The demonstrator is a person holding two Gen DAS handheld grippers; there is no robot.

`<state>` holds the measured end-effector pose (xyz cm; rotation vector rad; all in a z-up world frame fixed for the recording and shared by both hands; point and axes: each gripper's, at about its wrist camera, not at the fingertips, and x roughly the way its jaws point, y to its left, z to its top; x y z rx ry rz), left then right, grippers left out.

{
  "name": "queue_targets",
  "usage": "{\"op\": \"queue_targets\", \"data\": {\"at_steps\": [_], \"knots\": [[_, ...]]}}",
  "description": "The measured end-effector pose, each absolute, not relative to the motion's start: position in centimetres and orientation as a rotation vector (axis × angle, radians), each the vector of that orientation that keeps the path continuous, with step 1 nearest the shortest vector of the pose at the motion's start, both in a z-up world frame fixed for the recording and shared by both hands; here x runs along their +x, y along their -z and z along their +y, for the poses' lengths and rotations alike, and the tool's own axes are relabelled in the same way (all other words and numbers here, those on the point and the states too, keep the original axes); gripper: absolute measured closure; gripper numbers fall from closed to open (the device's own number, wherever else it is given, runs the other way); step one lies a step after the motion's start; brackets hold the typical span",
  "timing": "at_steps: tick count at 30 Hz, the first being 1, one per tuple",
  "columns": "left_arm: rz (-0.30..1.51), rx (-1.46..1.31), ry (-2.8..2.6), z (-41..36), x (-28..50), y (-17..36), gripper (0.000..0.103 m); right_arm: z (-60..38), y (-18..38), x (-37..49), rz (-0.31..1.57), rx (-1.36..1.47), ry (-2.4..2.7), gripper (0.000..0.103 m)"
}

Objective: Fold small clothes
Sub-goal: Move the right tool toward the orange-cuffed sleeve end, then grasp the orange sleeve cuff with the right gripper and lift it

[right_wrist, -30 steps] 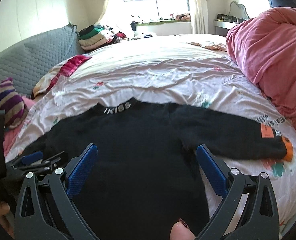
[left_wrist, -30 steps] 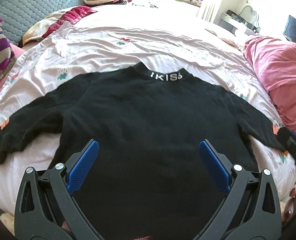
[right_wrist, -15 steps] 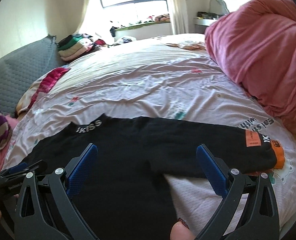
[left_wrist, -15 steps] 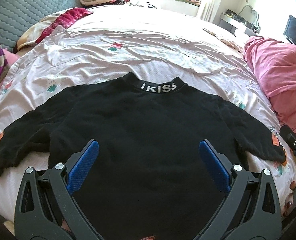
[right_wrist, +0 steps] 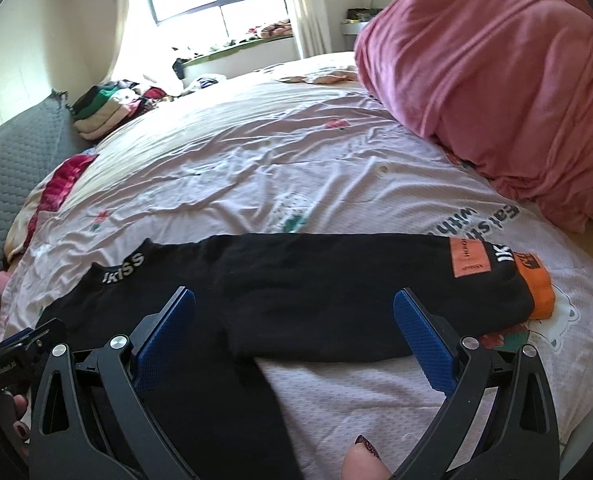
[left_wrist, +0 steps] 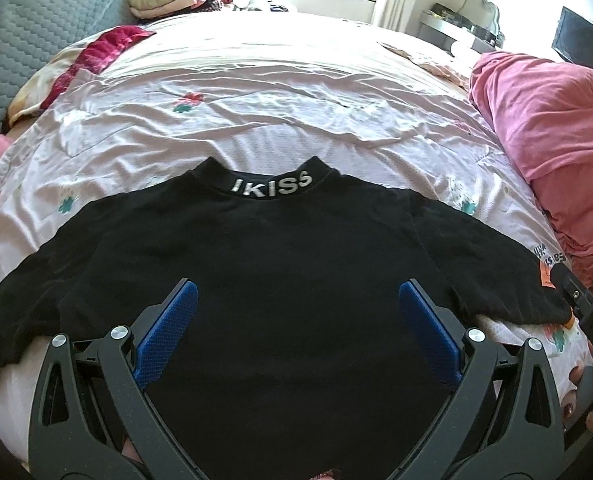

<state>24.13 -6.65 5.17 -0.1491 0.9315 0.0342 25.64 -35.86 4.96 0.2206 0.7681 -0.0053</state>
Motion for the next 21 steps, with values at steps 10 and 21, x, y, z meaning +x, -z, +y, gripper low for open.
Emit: {"op": "queue_targets", "data": {"at_steps": [10, 21], "knots": [[0.950, -0.121, 0.012, -9.4, 26.3, -4.1, 0.008, -40.3, -3.3, 26.4, 0.791, 0.324, 0.155, 0.004], [0.990, -0.088, 0.045, -11.8, 27.9, -2.1, 0.008, -46.5, 0.3, 27.0, 0.879, 0.478, 0.354, 0.004]]}}
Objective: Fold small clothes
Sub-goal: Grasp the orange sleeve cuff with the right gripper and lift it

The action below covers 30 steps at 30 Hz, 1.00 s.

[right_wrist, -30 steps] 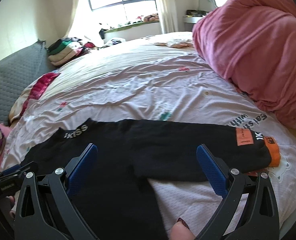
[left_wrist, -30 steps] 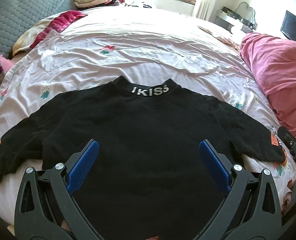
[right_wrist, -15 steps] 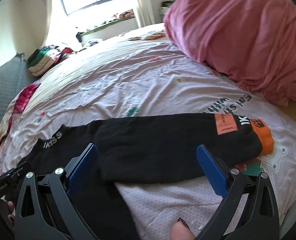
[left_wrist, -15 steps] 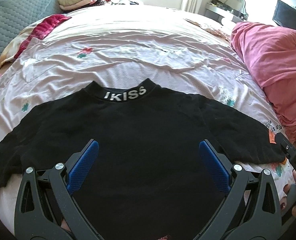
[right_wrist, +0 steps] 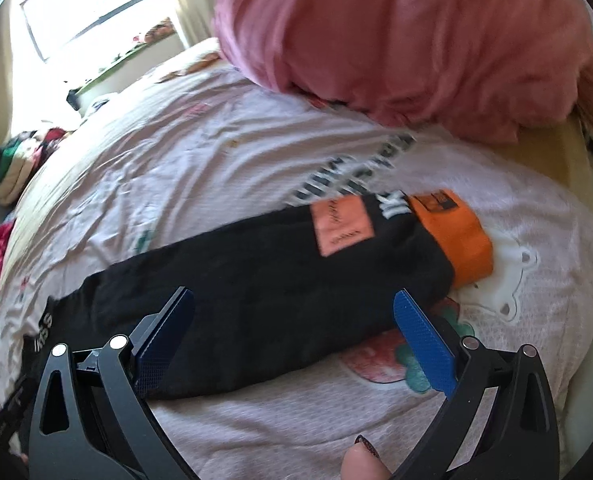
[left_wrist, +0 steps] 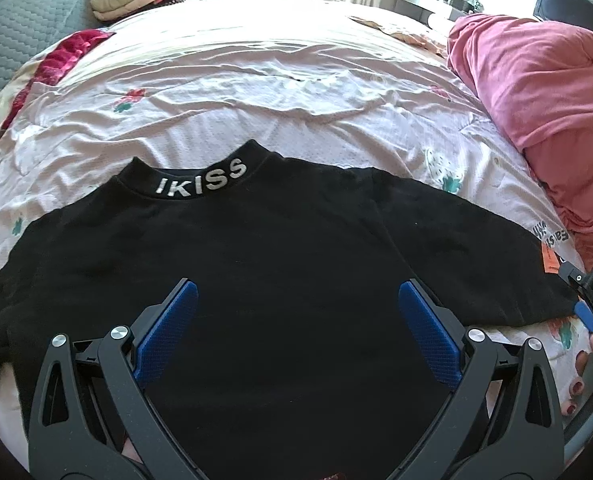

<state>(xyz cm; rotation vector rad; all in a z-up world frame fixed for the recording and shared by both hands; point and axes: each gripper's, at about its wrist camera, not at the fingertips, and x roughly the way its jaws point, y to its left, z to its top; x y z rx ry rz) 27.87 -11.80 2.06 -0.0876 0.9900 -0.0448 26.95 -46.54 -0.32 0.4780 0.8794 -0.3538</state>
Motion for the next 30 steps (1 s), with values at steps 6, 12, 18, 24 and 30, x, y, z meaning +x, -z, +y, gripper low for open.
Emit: {"op": "queue_targets", "data": {"at_steps": [6, 12, 18, 24, 30], "knots": [[1.011, -0.095, 0.053, -12.1, 28.2, -1.5, 0.008, -49.3, 2.7, 26.3, 0.888, 0.642, 0.431, 0.004], [1.024, -0.109, 0.045, -11.6, 28.4, -1.2, 0.008, -50.3, 2.2, 24.6, 0.828, 0.706, 0.493, 0.004], [1.033, -0.122, 0.035, -10.9, 28.8, -1.1, 0.008, -52.5, 3.4, 23.5, 0.818, 0.797, 0.571, 0.004], [1.033, -0.158, 0.025, -10.2, 28.9, -1.2, 0.008, -53.6, 4.0, 24.3, 0.740, 0.878, 0.527, 0.004], [1.015, -0.171, 0.019, -9.3, 28.6, -2.1, 0.008, -55.2, 4.7, 25.8, 0.708, 0.967, 0.445, 0.072]]}}
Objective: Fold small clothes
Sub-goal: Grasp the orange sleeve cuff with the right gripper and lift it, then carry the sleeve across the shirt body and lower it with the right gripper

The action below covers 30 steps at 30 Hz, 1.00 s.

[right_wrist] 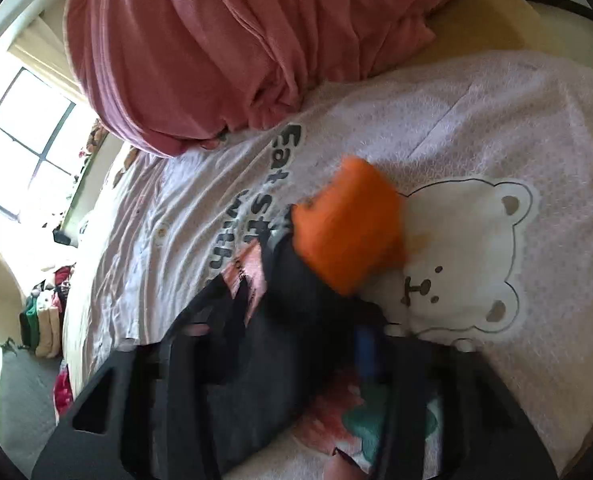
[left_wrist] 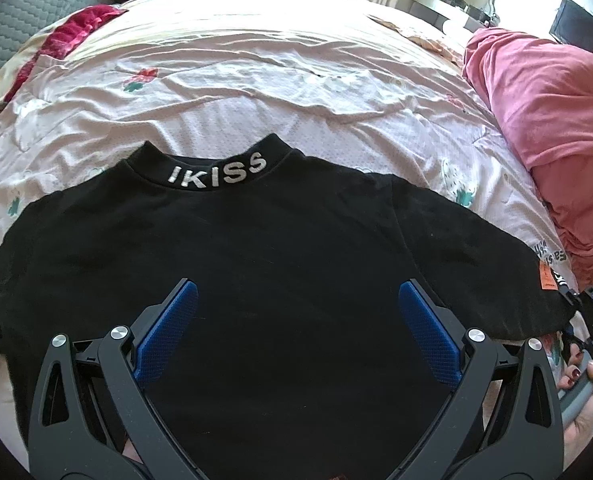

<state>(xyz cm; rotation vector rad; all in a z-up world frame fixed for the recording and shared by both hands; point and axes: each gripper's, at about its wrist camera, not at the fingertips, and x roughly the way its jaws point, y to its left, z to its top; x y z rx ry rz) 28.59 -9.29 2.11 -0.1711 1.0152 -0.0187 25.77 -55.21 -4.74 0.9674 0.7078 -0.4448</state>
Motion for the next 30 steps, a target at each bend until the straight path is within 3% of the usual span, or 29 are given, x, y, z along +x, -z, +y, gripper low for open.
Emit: {"op": "queue_targets", "data": {"at_steps": [2, 12, 21, 30], "knots": [[1.011, -0.180, 0.016, -8.9, 28.3, -2.3, 0.008, -55.1, 4.6, 25.8, 0.689, 0.981, 0.419, 0.089], [1.007, -0.225, -0.003, -6.3, 27.0, -3.0, 0.008, -48.2, -1.6, 27.3, 0.577, 0.745, 0.067, 0.090], [0.978, -0.313, -0.021, -2.8, 26.0, -4.2, 0.008, -38.6, -6.3, 29.4, 0.582, 0.490, -0.222, 0.090], [0.964, -0.411, -0.068, 1.8, 24.5, -3.9, 0.008, -29.5, -7.4, 30.1, 0.646, 0.277, -0.414, 0.090]]}}
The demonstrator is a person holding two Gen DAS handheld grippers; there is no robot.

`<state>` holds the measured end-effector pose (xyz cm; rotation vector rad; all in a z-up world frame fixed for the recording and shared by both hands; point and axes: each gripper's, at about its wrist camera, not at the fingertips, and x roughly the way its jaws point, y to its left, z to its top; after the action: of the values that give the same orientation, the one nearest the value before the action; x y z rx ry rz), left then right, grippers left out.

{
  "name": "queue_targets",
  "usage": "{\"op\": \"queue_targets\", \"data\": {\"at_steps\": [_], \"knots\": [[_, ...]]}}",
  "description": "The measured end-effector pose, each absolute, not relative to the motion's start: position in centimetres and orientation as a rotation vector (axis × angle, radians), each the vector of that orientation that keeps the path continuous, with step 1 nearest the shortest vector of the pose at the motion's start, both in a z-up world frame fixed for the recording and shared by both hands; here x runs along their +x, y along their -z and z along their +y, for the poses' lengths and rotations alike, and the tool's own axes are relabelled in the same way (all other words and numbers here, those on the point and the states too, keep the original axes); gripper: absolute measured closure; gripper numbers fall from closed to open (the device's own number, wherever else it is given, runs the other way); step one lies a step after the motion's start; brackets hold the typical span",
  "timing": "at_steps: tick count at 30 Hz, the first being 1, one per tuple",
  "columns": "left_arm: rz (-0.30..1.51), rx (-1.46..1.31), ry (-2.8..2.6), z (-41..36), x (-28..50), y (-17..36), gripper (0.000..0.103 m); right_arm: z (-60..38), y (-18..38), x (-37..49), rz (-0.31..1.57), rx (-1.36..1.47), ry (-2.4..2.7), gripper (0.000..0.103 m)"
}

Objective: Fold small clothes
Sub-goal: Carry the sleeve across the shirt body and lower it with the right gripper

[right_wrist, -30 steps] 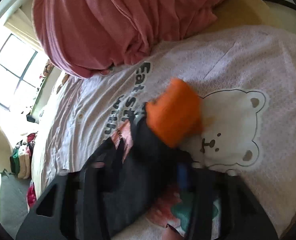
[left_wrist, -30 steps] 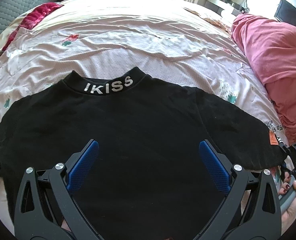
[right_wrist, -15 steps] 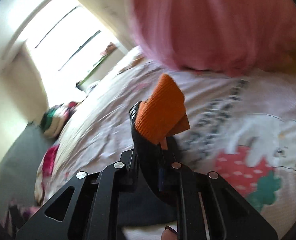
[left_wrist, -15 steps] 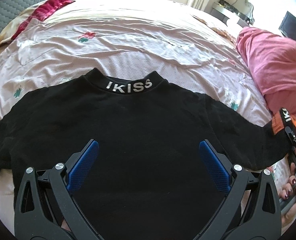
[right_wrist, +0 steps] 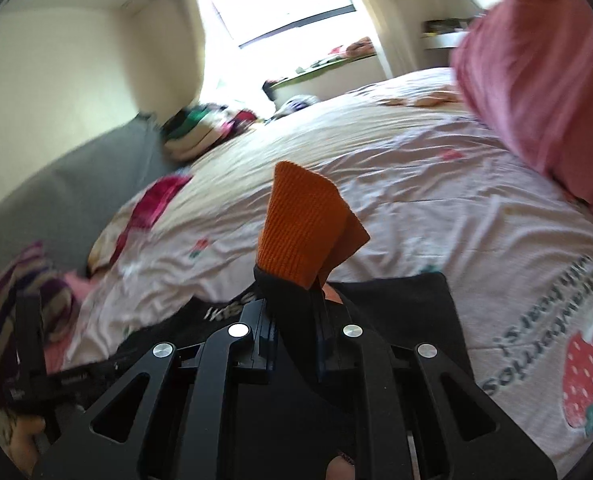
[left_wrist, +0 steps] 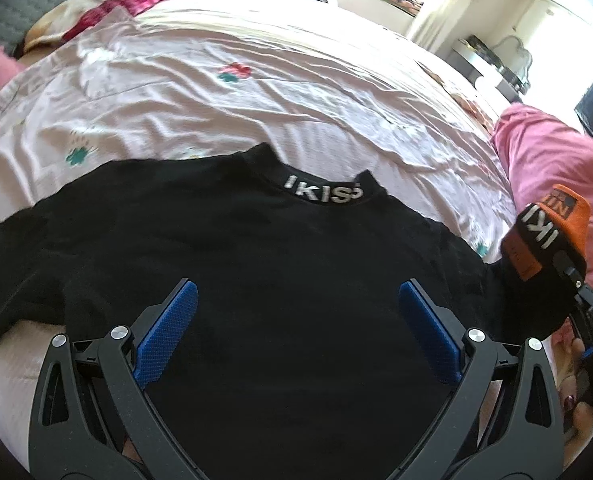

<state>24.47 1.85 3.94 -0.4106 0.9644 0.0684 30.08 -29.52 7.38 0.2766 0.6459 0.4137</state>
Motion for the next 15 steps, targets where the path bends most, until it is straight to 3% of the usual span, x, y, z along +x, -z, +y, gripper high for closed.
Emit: {"op": "queue_targets", "data": {"at_steps": [13, 15], "knots": [[0.981, -0.535, -0.060, 4.7, 23.4, -2.2, 0.008, -23.2, -4.2, 29.9, 0.728, 0.137, -0.540, 0.087], [0.986, -0.553, -0.055, 4.7, 23.5, -1.9, 0.008, -22.9, -3.7, 29.9, 0.747, 0.141, -0.569, 0.078]]}}
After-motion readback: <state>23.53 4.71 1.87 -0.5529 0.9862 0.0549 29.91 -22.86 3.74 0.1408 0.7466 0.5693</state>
